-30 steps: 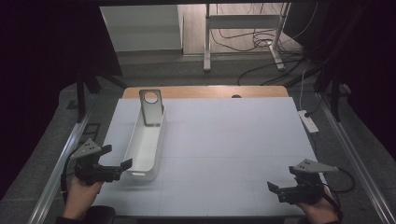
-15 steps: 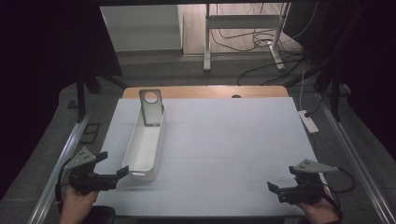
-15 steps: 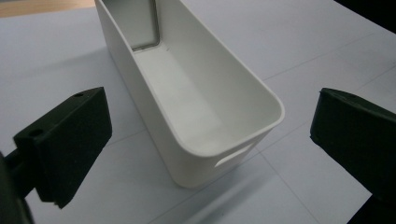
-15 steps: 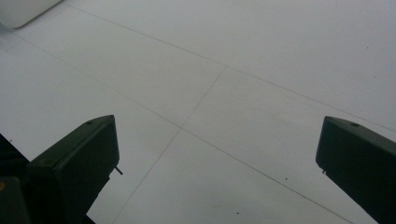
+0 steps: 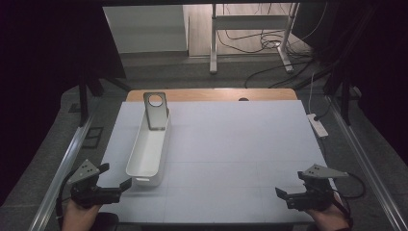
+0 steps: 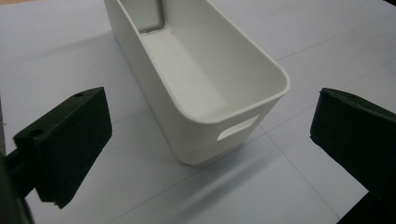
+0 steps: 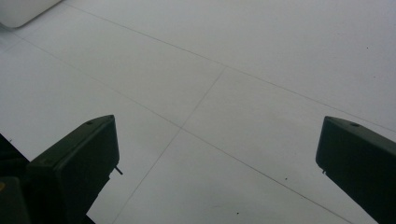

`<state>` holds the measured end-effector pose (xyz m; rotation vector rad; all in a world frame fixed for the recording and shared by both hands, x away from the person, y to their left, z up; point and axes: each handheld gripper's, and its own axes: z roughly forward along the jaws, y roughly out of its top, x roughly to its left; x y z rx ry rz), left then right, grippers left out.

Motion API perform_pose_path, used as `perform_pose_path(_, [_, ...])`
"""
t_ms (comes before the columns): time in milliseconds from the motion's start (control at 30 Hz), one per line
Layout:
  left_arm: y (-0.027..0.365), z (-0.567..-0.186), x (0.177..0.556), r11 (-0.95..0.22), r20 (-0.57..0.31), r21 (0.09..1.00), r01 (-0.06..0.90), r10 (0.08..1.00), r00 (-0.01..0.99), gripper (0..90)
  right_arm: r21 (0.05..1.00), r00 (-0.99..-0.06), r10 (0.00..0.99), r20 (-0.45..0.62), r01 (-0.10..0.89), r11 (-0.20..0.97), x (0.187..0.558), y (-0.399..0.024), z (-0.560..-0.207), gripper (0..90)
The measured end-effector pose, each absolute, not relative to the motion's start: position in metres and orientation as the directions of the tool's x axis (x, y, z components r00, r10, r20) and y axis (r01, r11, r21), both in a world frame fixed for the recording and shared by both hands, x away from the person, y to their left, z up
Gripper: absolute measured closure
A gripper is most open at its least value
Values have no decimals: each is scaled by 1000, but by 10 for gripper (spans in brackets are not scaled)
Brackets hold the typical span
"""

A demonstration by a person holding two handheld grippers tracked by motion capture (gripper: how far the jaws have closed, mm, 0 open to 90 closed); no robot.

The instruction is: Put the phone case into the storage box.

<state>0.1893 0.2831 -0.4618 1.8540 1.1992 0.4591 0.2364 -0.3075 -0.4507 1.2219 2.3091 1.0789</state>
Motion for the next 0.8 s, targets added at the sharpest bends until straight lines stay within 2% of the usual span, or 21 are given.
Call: perform_pose_path(800, [274, -471, 185, -228, -89, 778, 585, 882, 462, 3, 741, -589, 805, 65, 569, 356, 237, -307, -451, 0])
